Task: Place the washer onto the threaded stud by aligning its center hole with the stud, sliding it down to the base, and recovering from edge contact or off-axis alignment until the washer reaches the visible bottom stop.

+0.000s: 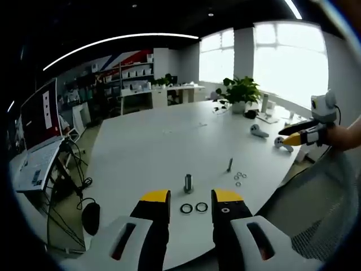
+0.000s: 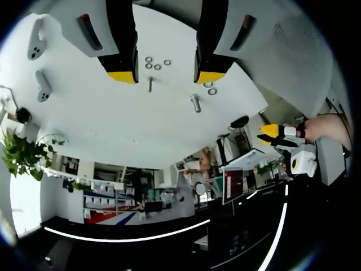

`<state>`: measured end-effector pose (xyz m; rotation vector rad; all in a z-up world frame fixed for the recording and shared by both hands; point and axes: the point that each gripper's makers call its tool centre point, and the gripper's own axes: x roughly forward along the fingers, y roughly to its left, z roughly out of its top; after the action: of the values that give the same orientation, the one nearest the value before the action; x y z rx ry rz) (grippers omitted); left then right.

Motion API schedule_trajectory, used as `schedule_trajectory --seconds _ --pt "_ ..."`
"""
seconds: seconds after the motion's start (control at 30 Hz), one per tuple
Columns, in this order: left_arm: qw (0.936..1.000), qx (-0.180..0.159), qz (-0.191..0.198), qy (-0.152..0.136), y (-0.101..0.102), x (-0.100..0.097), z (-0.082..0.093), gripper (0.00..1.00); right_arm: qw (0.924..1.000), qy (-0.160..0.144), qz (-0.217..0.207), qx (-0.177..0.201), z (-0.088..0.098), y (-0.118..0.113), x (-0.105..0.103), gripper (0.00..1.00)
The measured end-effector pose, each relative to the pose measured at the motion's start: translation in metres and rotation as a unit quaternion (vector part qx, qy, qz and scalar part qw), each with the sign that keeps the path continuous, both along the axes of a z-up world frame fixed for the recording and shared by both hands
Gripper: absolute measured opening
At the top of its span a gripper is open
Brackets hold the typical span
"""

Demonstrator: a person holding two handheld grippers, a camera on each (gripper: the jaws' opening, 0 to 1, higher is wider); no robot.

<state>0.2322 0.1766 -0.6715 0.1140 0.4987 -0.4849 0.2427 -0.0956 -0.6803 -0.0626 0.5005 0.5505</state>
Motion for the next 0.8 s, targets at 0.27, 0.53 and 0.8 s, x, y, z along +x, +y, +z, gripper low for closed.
schedule_trajectory --seconds 0.27,0.53,0.8 --pt "1.0 0.004 -0.003 0.002 -0.0008 -0.001 -0.0012 0.27 1.0 -0.001 0.002 -0.007 -0.0011 -0.0002 -0.0005 0.42" --pt "1.0 0.002 -0.002 0.001 0.0 -0.0006 -0.0009 0.27 1.0 -0.002 -0.002 -0.007 -0.0002 -0.0017 0.0001 0.41" --pt "1.0 0.002 -0.003 0.0 -0.0006 -0.0011 -0.0004 0.27 0.9999 0.001 -0.002 -0.013 -0.0023 -0.0026 0.0 0.41"
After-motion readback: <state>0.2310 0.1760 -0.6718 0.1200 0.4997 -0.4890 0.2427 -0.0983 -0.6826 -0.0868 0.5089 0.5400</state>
